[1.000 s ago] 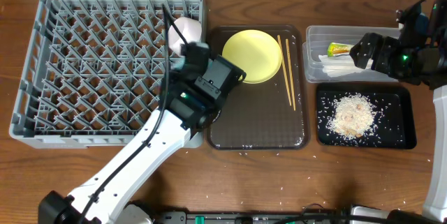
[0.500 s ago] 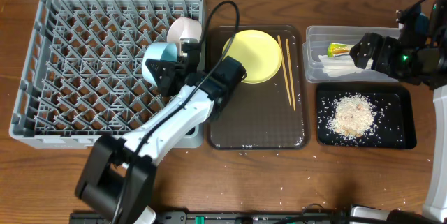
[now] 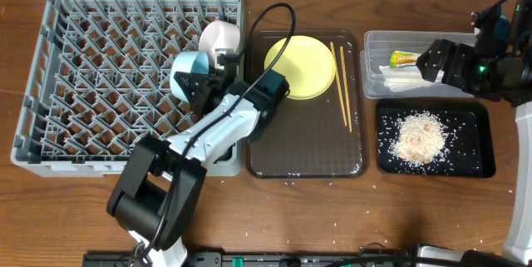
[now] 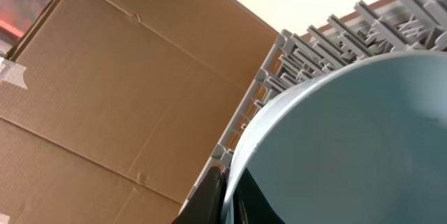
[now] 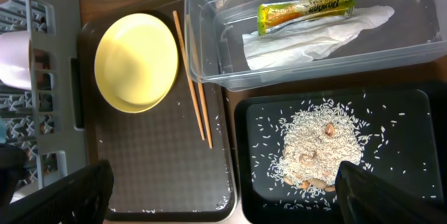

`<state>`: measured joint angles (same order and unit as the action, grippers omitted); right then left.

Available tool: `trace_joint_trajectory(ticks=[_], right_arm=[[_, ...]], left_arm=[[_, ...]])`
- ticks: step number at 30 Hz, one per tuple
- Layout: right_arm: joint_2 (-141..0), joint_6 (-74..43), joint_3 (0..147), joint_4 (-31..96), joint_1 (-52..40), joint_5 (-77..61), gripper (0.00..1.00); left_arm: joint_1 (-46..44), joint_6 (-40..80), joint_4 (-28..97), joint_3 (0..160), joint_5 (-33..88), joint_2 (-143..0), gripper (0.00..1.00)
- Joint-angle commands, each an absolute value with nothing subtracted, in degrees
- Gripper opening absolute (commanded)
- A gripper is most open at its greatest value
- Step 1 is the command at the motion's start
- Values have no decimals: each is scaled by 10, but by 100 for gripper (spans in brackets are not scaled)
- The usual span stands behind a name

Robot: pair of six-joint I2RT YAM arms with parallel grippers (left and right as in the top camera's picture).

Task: Sort waste into correct bins and load items into the dishwasher
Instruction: 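Carry the light-blue bowl left and set it in the rack, then move the left gripper to the yellow plate and pinch its edge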

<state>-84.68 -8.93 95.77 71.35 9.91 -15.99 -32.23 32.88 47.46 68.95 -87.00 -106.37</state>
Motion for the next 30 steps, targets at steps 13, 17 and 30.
trace_joint_trajectory(ticks=[13,17,30], right_arm=[[-846,-91,963,714,102,-159,99],[-846,-91,963,714,102,-159,99],[-846,-92,963,714,102,-159,99]], left_arm=[[-310,361,464,686,-742,-1084,7],[-322,360,465,686,-715,-1084,8],[-371,354,526,697,-620,-1074,24]])
